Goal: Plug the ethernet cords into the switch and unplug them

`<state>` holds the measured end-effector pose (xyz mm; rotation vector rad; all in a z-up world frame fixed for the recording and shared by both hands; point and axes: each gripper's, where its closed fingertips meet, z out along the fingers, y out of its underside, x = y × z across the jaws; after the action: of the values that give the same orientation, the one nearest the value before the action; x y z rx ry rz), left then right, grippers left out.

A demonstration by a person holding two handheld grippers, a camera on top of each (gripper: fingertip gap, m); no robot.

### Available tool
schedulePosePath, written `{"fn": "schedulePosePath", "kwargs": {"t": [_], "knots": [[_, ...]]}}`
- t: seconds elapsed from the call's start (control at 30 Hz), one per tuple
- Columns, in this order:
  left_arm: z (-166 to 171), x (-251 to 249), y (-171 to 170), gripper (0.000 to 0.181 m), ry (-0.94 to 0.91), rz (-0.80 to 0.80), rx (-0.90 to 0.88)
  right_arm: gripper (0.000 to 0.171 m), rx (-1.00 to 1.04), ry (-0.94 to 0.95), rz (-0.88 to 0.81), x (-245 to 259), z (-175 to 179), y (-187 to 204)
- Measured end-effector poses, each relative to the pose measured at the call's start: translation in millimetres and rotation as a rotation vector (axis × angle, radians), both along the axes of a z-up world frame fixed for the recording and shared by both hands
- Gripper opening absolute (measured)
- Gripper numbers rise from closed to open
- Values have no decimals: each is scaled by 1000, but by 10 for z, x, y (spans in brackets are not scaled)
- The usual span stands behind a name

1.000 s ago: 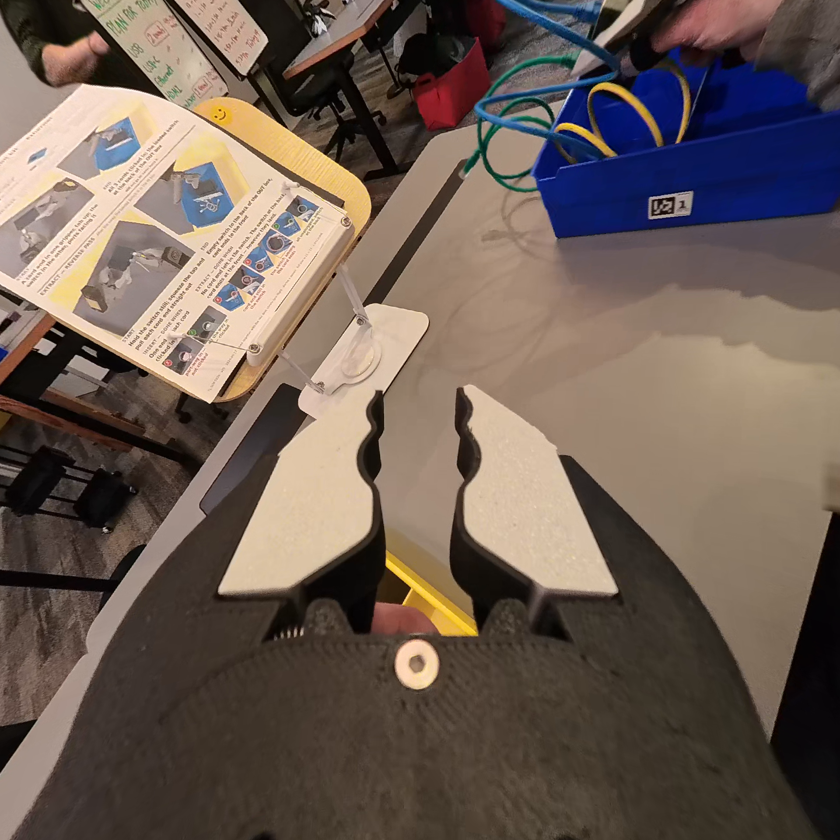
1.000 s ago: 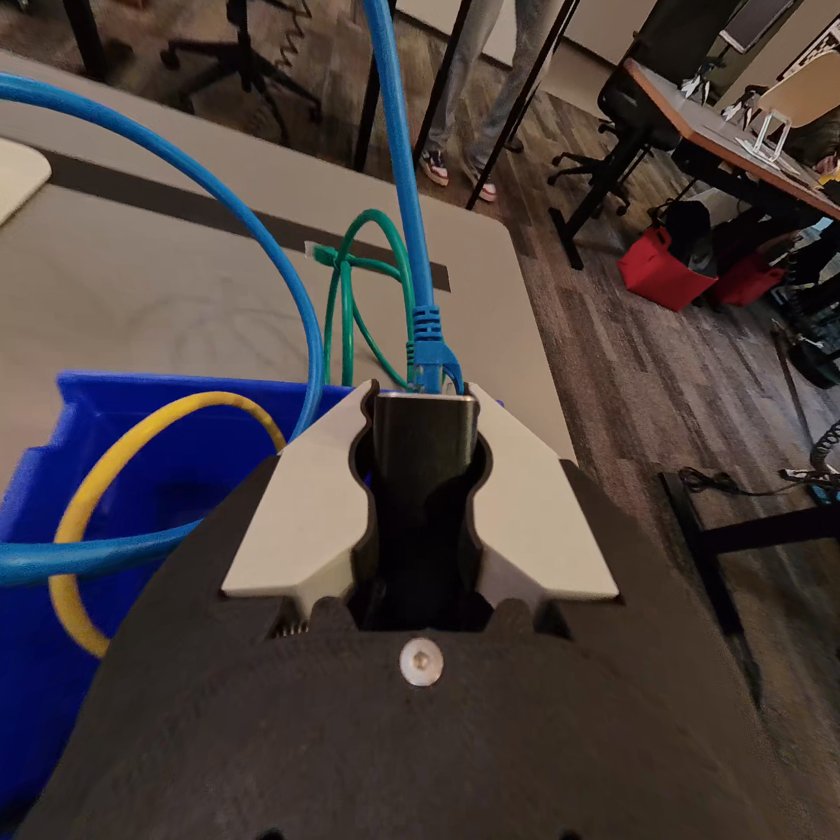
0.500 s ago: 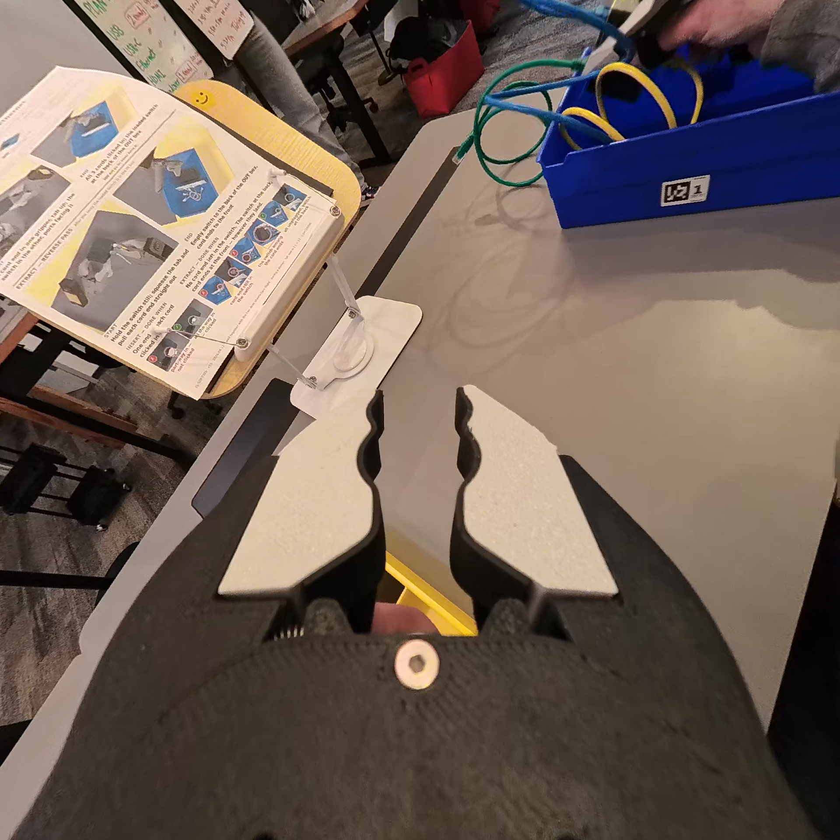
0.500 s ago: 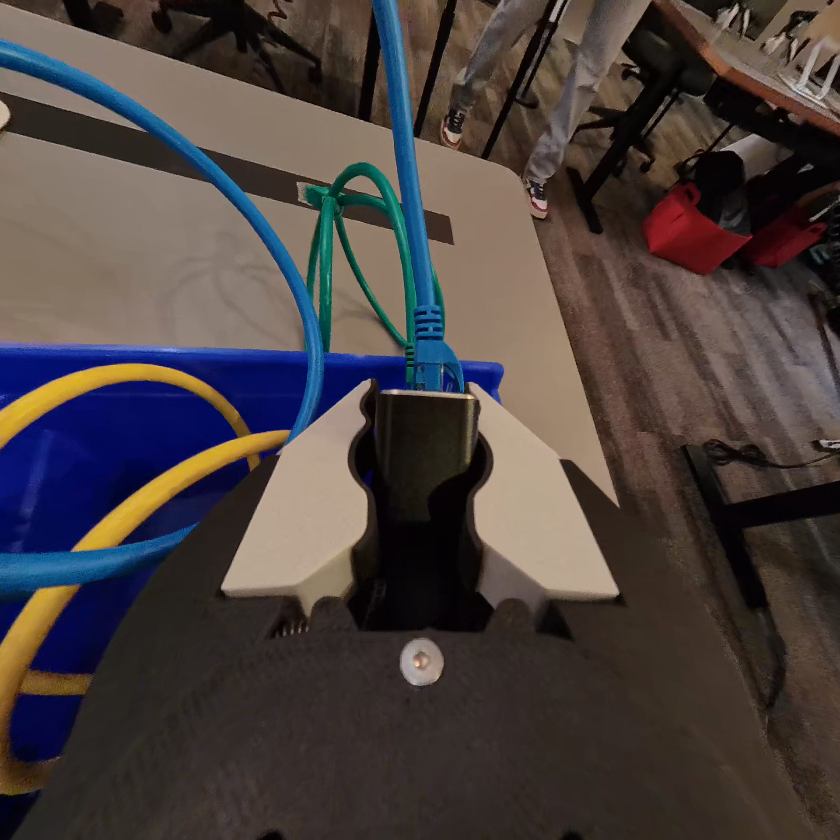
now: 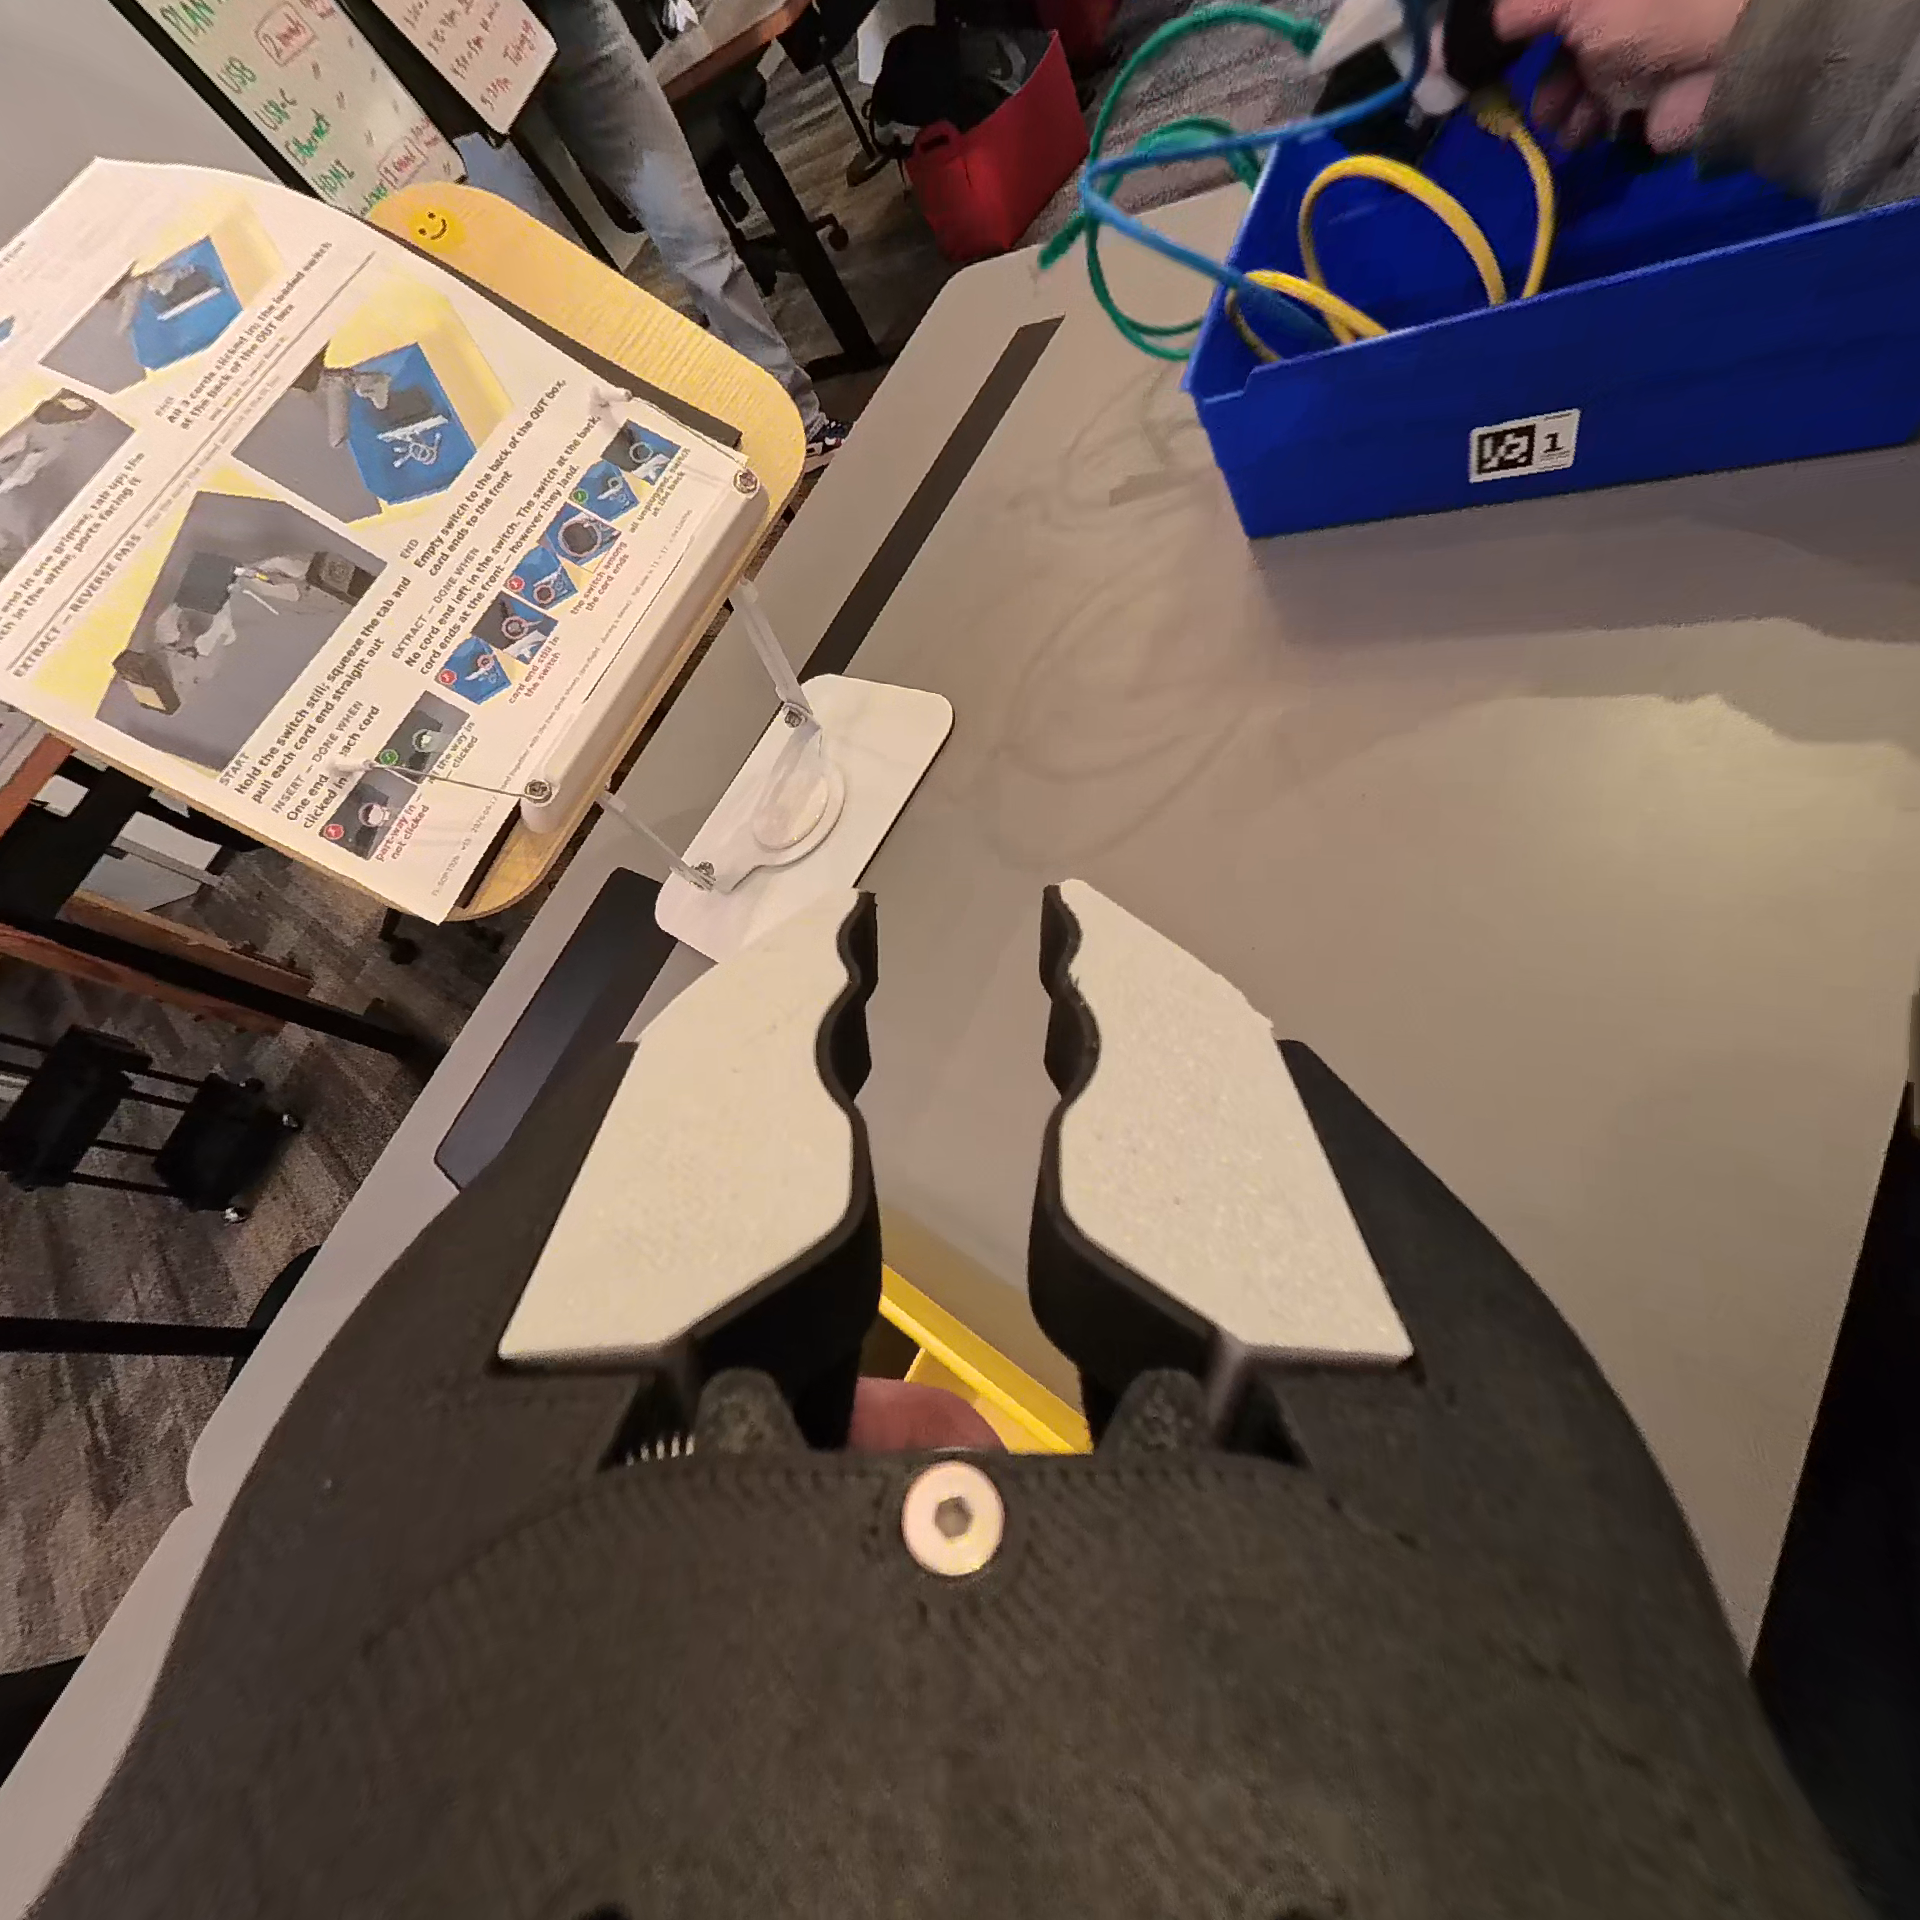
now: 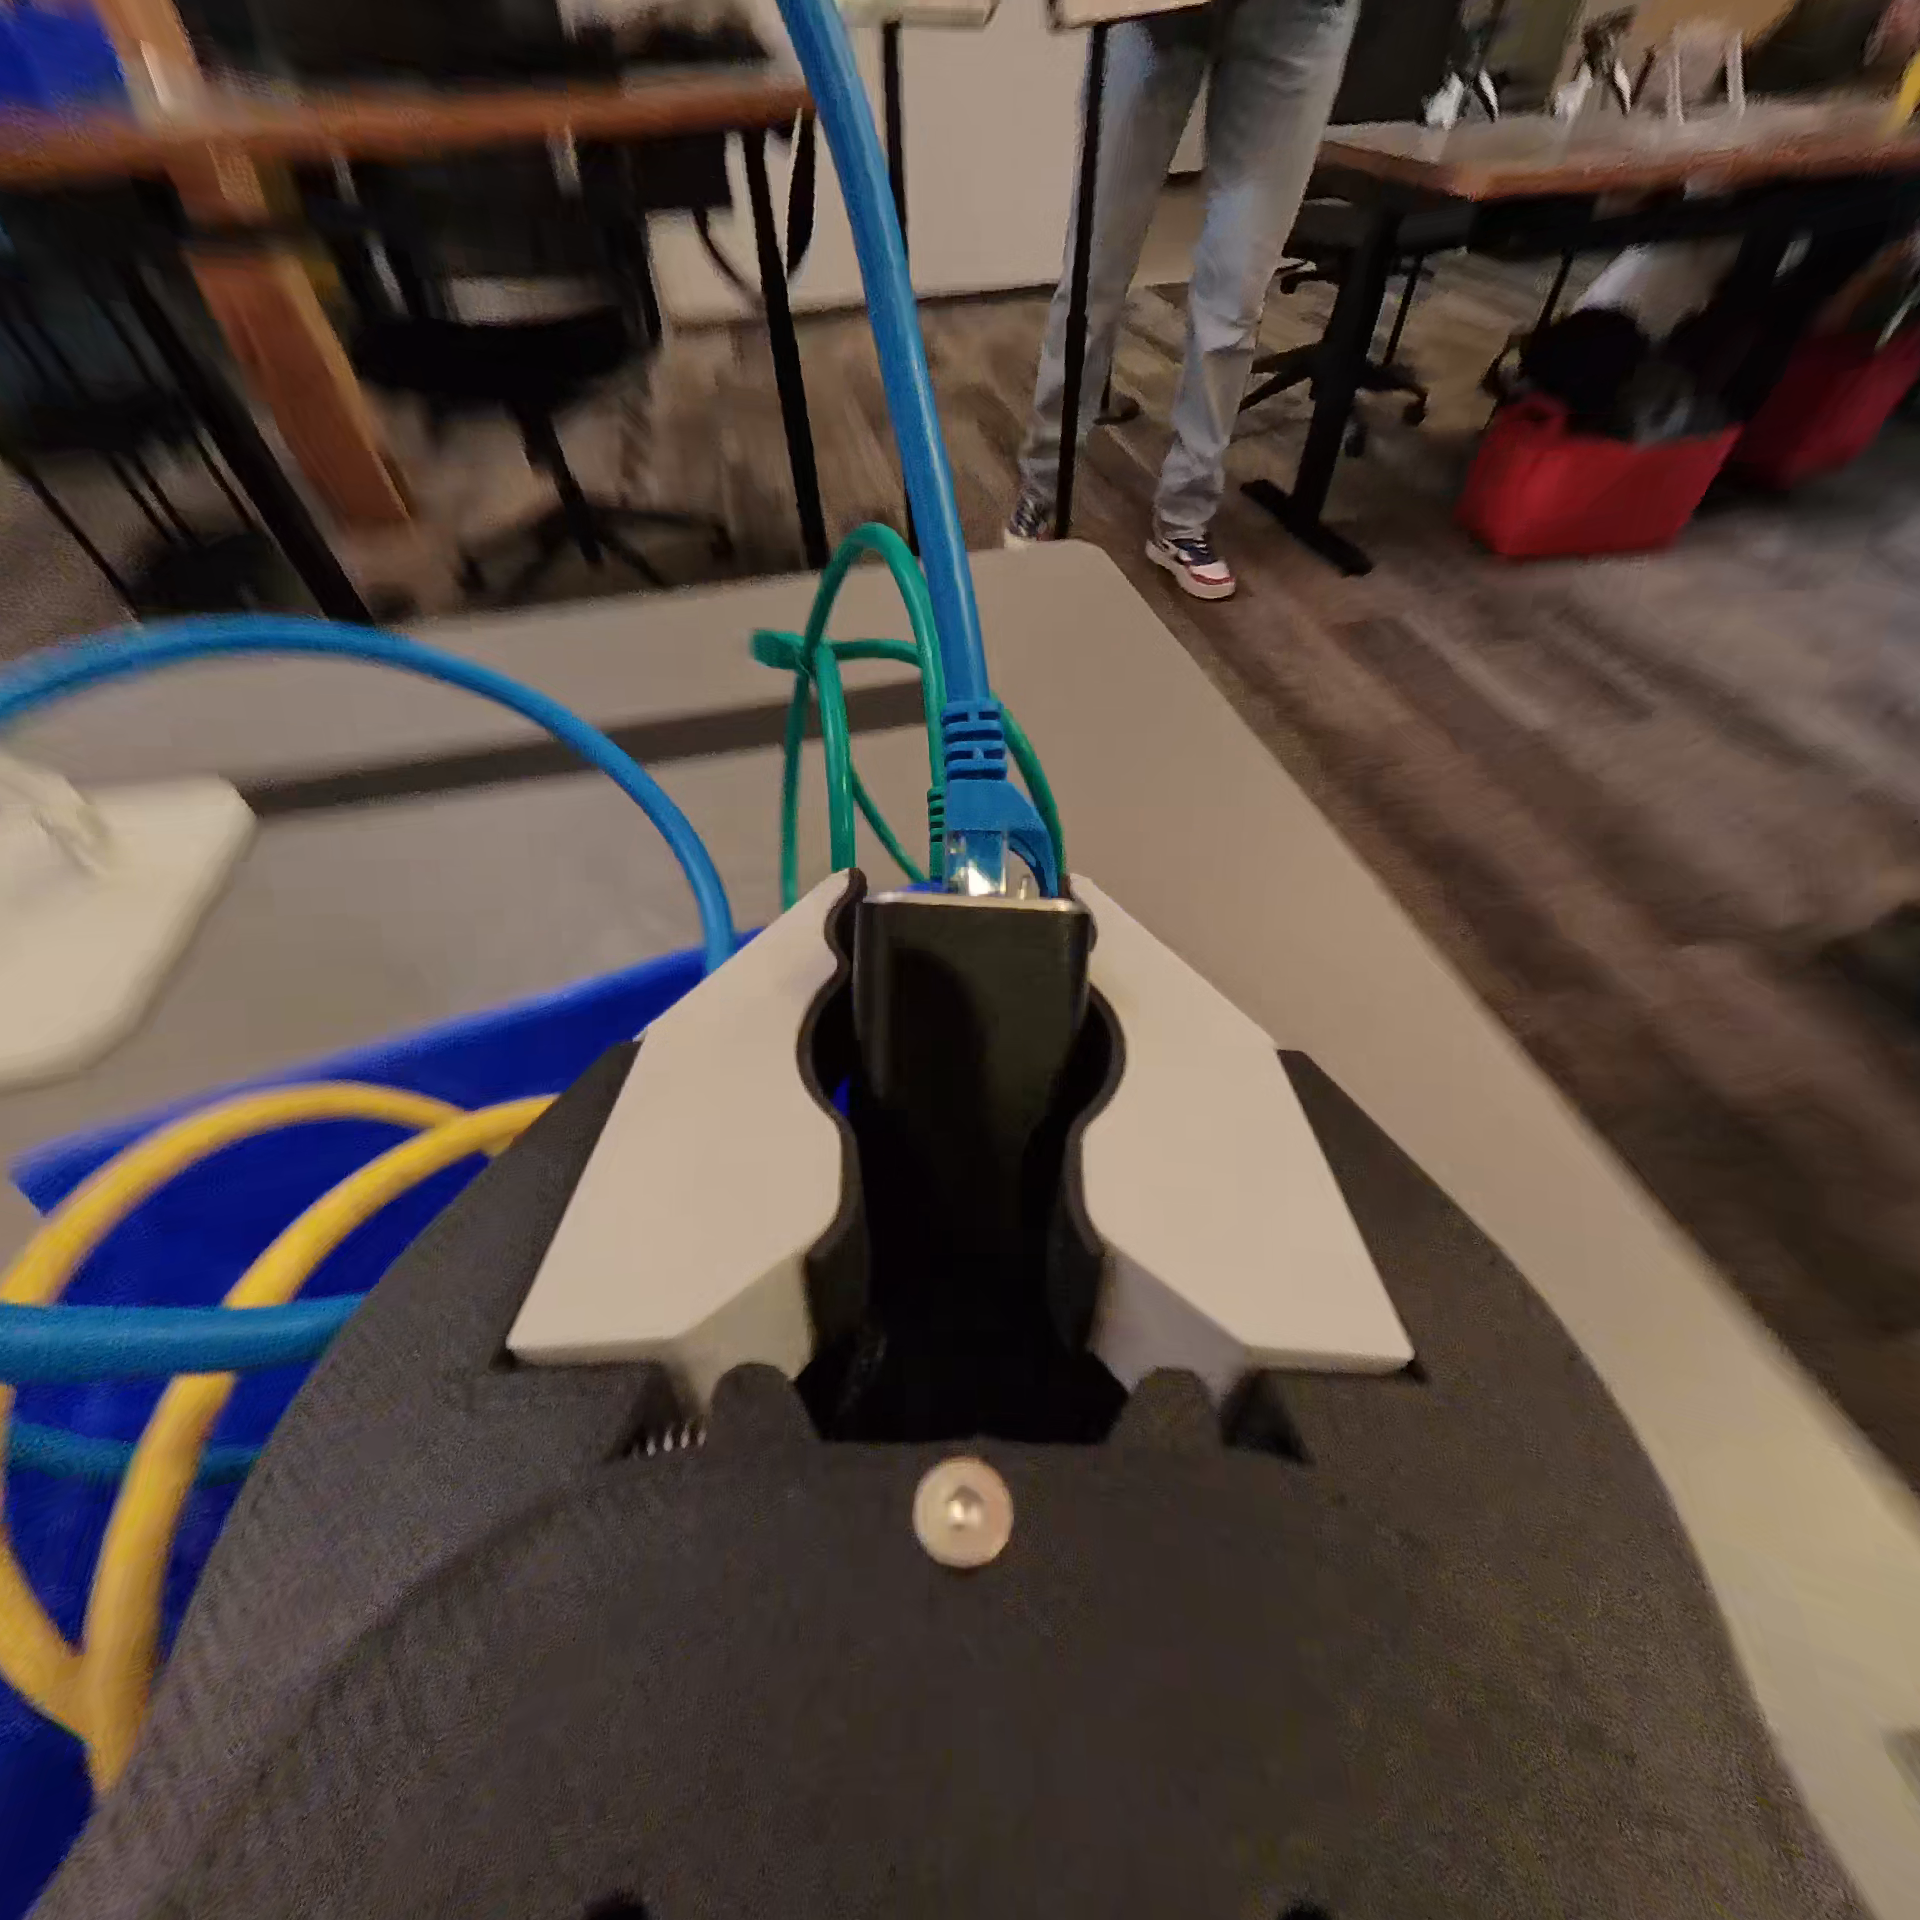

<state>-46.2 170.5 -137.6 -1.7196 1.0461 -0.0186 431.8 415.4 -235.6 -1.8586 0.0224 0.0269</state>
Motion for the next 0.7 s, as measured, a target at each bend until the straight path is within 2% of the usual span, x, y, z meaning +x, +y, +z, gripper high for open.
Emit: {"fn": "schedulePosePath", "kwargs": {"t": [0.07,0.1,0.3,0.43,0.6,0.7], "knots": [[1,14,-8,30,4,-3,1,32,67,275,-12,26,57,33],[6,20,-14,30,5,-4,2,32,99,336,-10,22,106,45],[35,-1,-24,30,8,3,8,31,177,305,-47,-22,303,3],[-16,1,5,30,10,3,-4,31,262,280,-32,-28,741,-84],[-89,19,23,30,21,-2,-19,32,347,137,25,-162,1203,-198],[-81,13,18,30,27,-2,-14,32,342,-9,40,-221,1190,-241]]}}
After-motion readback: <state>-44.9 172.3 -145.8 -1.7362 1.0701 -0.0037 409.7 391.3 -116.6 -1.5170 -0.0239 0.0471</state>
